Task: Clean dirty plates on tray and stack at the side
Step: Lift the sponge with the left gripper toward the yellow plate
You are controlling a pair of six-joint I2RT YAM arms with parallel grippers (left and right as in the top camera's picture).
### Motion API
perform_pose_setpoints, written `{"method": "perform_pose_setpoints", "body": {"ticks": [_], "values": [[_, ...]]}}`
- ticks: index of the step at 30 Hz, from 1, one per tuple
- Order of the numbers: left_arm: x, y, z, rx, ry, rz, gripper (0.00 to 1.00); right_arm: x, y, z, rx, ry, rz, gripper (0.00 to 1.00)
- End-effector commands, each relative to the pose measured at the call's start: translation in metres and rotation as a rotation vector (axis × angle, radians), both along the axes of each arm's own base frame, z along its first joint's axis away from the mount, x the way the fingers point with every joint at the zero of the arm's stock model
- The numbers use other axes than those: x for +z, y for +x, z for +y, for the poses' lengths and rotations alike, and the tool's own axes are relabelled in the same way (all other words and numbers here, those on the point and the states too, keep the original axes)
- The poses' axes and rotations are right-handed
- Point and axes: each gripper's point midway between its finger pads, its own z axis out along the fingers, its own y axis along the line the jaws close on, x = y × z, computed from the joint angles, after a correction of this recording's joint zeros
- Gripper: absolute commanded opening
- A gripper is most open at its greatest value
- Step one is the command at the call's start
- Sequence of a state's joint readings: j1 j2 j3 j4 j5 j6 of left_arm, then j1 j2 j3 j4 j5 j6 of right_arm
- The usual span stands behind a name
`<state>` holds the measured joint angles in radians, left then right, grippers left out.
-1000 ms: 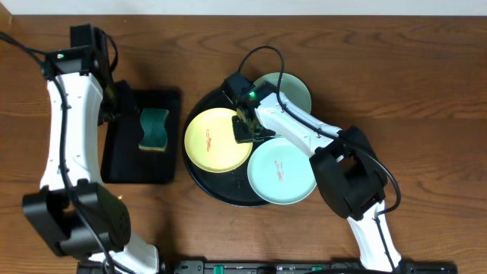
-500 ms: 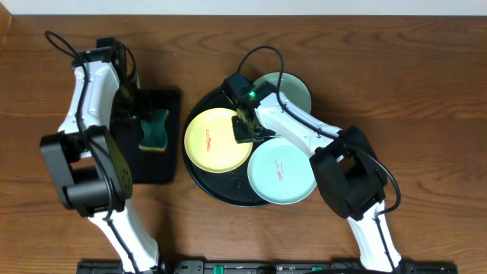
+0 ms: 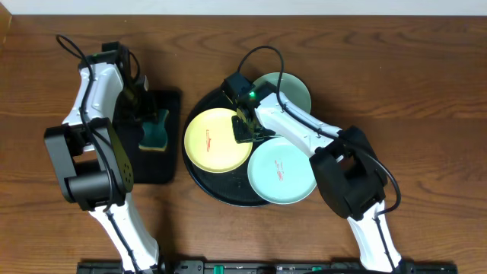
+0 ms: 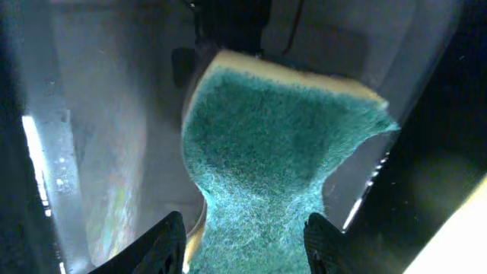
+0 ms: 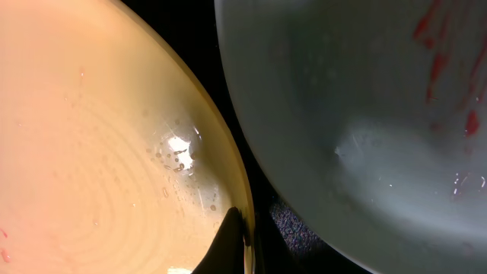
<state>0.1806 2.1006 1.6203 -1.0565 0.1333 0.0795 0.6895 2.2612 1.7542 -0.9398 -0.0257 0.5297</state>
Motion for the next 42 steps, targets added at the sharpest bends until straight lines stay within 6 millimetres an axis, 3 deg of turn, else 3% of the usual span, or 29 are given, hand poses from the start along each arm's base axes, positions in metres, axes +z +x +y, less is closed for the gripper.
{"method": "perform_pose_setpoints", "body": {"ticks": [1, 10, 19, 22, 28, 34, 42], "values": [[-0.014, -0.011, -0.003, -0.013, -0.021, 0.032, 0.52, -0.022, -0.004, -0.002, 0.040, -0.052, 0.011, 0.01], [-0.033, -0.011, -0.012, -0.004, -0.068, 0.002, 0.50, -0.022, -0.004, -0.002, 0.039, -0.052, 0.011, 0.01], [-0.034, -0.007, -0.011, 0.005, -0.062, -0.017, 0.23, -0.022, -0.004, -0.002, 0.039, -0.052, 0.011, 0.01], [-0.035, -0.007, -0.010, 0.017, -0.054, -0.013, 0.08, -0.022, -0.004, -0.002, 0.040, -0.052, 0.011, 0.01], [-0.031, -0.006, -0.004, 0.041, -0.023, -0.012, 0.07, -0.022, -0.004, -0.002, 0.040, -0.052, 0.011, 0.01], [-0.001, 0.002, 0.001, 0.048, 0.007, -0.060, 0.07, -0.022, -0.003, -0.003, 0.038, -0.050, 0.013, 0.01], [0.065, 0.001, 0.000, 0.112, 0.024, -0.188, 0.07, -0.021, -0.007, 0.004, 0.080, 0.028, 0.062, 0.01]]}}
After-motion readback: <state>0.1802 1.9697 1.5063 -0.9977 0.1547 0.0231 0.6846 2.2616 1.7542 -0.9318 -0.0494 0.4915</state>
